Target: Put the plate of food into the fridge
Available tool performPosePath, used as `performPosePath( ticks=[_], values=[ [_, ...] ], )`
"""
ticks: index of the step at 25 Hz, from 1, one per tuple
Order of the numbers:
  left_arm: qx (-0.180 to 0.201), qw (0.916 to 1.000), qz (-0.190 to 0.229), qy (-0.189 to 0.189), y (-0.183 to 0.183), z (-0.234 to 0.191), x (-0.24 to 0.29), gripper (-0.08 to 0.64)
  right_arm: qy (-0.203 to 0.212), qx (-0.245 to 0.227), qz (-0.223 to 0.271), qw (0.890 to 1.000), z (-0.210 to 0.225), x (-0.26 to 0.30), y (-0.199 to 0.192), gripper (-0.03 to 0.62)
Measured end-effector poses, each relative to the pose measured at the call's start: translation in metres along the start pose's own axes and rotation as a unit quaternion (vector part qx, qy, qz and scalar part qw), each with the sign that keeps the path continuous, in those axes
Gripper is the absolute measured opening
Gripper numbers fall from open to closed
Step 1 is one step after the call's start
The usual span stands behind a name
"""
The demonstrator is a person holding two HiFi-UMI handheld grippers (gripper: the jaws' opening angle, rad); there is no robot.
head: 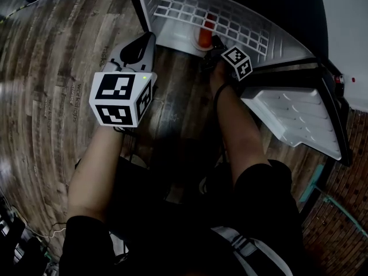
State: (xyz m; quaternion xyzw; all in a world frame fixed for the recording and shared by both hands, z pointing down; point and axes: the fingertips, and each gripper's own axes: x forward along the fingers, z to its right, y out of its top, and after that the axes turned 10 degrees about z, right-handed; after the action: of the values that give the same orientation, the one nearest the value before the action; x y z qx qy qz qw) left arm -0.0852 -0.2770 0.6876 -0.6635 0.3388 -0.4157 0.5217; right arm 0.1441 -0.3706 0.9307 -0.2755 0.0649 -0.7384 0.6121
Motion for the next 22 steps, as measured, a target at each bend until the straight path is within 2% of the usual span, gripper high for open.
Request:
performPosePath(
  ticks=[4, 8, 13, 18, 22],
  values=[
    [-0.016, 0.9998, -0.005, 0.007, -0.003, -0.005, 0.004, -0.006, -0.016, 0.003, 0.01, 1.0, 0.003, 0.007, 0.002, 0.037],
    [-0.013, 0.9998, -0.011, 0.012, -0.005, -0.007, 0.0, -0.006, -0.026, 0.006, 0.019, 0.999, 0.006, 0.012, 0.008, 0.037],
    [-0.007, 0.9998, -0.01, 0.015, -0.002, -0.008, -0.006, -0.006, -0.044, -0.019, 0.02, 0.999, 0.013, 0.014, 0.004, 0.037],
    [0.018, 0.9995, -0.025, 0.0, -0.003, -0.002, -0.01, -0.006, -0.061, -0.079, 0.02, 0.995, 0.01, 0.017, 0.003, 0.037],
    [0.044, 0.9982, -0.04, -0.006, -0.011, 0.003, -0.007, -0.006, -0.087, -0.166, 0.028, 0.982, 0.004, 0.02, 0.006, 0.035]
  ],
)
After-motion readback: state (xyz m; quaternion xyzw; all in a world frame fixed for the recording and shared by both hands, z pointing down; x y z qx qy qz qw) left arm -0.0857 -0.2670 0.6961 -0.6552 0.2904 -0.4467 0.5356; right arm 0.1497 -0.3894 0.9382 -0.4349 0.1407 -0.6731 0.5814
